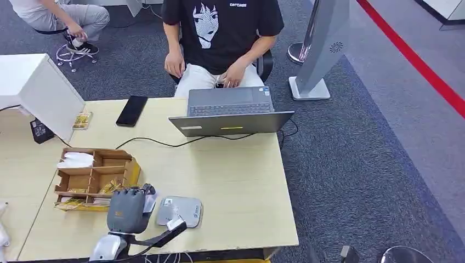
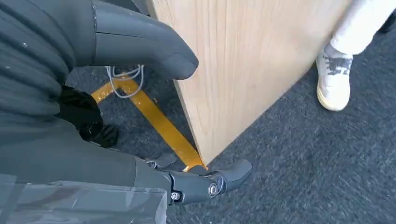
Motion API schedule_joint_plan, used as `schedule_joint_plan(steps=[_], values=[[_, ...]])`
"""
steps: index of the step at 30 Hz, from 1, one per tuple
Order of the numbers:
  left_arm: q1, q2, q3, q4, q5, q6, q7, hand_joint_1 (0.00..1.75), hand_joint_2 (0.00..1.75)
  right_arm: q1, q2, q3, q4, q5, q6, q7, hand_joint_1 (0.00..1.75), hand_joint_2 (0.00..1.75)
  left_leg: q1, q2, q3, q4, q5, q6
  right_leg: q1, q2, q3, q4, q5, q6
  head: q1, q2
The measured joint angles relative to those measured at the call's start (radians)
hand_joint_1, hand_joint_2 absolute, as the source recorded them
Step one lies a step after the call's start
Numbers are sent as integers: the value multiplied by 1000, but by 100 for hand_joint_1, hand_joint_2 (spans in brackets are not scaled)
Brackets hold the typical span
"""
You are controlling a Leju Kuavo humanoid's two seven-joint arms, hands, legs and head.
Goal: Pass the card to the sensor for recognition and then transmit it.
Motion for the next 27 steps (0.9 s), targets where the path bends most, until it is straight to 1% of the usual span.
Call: schedule_joint_plan(steps=[3, 6, 17, 22, 25, 27], values=[[2, -20, -24, 31, 10, -6, -8, 175, 175, 0, 2, -1, 0, -18, 12, 0, 0, 175, 0, 0, 0, 0, 0, 0, 0, 0, 0, 0, 0, 0, 0, 0], [6, -28, -51, 63, 20, -12, -10, 175, 175, 0, 3, -3, 0, -26, 14, 1, 0, 175, 0, 0, 0, 0, 0, 0, 0, 0, 0, 0, 0, 1, 0, 0], [3, -35, -95, 160, 32, -12, 5, 175, 175, 1, 3, -28, 0, -42, 28, 7, 0, 175, 0, -1, 0, 0, 0, 0, 0, -1, 1, 0, -1, 1, 0, 0], [-6, -42, -109, 184, 26, 11, 11, 175, 175, 1, 3, -32, 0, -42, 28, 7, 0, 175, 0, -2, 1, 0, 0, 0, 0, -2, 2, 0, -1, 1, 0, 0], [-14, -41, -110, 184, 13, 49, 24, 175, 175, 1, 3, -32, 0, -37, 27, 7, 0, 175, 0, -2, 1, 0, 0, 1, 0, -2, 2, 0, 0, 1, 0, 0], [-21, -36, -109, 163, -4, 64, 32, 175, 175, 1, 3, -32, 0, -24, 25, 7, 0, 175, 0, -2, 1, 0, 1, 1, 0, -2, 2, 0, 0, 1, 0, 0]])
